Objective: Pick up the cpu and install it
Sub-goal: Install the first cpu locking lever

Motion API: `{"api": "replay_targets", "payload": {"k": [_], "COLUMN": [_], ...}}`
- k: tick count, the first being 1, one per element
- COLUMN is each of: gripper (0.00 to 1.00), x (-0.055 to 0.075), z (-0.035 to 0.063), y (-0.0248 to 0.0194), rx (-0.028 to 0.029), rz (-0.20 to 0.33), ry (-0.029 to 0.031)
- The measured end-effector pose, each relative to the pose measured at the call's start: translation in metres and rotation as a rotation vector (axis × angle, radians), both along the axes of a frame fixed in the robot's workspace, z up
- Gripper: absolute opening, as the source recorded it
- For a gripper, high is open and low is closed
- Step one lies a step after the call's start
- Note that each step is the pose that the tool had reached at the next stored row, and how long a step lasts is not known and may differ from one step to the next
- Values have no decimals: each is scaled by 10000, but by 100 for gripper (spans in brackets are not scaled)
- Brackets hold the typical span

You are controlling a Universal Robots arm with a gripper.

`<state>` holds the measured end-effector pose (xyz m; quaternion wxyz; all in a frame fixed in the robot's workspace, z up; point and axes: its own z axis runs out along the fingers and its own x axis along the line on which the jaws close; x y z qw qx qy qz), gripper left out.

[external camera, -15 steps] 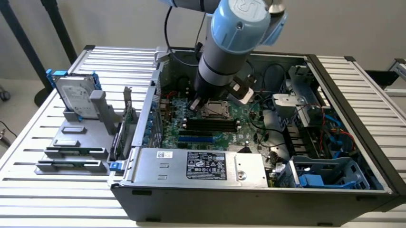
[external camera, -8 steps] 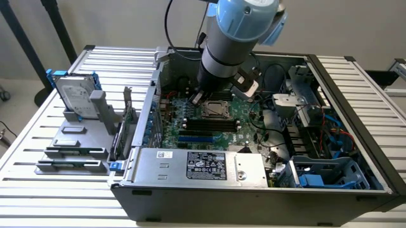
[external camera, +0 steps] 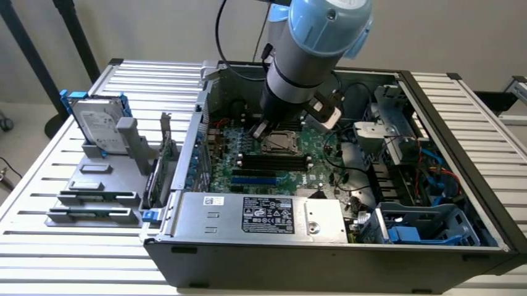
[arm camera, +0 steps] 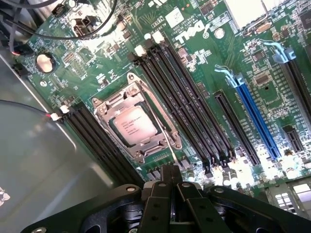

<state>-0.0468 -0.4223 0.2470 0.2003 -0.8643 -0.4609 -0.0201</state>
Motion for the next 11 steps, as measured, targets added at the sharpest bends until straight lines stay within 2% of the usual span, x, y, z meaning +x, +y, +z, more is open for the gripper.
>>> {"api": "replay_targets", "payload": {"k": [4,8,11], "gripper": [11,11,11], "x": [0,-3,-66], "z": [-40,-112,-167], "y": [-41,-50,-50], "rx": [-9,-15,-15], "rz": [-29,-82,-103], "ry": [0,-6,-53]}}
